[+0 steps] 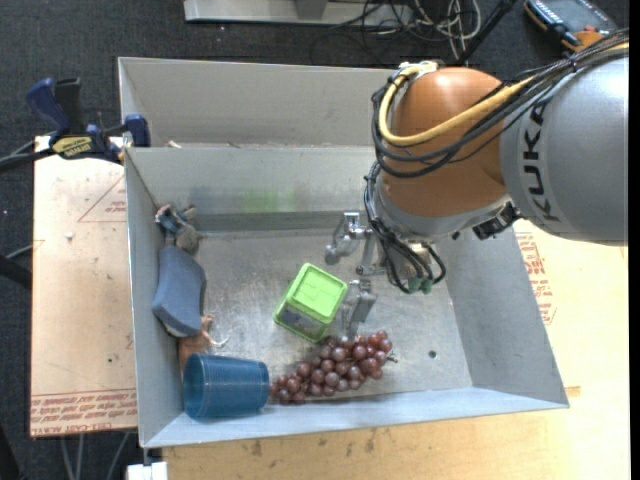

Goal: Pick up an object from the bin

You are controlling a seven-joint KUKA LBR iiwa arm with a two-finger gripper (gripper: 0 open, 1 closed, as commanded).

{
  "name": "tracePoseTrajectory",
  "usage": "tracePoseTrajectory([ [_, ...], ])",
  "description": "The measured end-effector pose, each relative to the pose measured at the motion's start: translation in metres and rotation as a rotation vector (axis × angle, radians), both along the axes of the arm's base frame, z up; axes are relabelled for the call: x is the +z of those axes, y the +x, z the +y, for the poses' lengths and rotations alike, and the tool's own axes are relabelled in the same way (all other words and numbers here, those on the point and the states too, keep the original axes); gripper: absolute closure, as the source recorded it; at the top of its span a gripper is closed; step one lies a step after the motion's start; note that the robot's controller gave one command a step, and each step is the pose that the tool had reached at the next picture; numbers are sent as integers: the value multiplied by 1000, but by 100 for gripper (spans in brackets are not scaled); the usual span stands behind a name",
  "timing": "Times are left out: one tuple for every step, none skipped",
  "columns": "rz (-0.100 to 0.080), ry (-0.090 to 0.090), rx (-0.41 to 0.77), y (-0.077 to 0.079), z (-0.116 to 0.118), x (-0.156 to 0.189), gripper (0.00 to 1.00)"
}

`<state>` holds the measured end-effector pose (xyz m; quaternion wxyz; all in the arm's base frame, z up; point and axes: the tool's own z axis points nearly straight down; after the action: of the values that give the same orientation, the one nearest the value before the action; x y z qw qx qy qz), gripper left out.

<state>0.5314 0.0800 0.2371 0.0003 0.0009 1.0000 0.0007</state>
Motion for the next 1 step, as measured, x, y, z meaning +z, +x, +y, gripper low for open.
tracePoseTrajectory([
  [0, 0, 0, 0, 0, 0, 0],
])
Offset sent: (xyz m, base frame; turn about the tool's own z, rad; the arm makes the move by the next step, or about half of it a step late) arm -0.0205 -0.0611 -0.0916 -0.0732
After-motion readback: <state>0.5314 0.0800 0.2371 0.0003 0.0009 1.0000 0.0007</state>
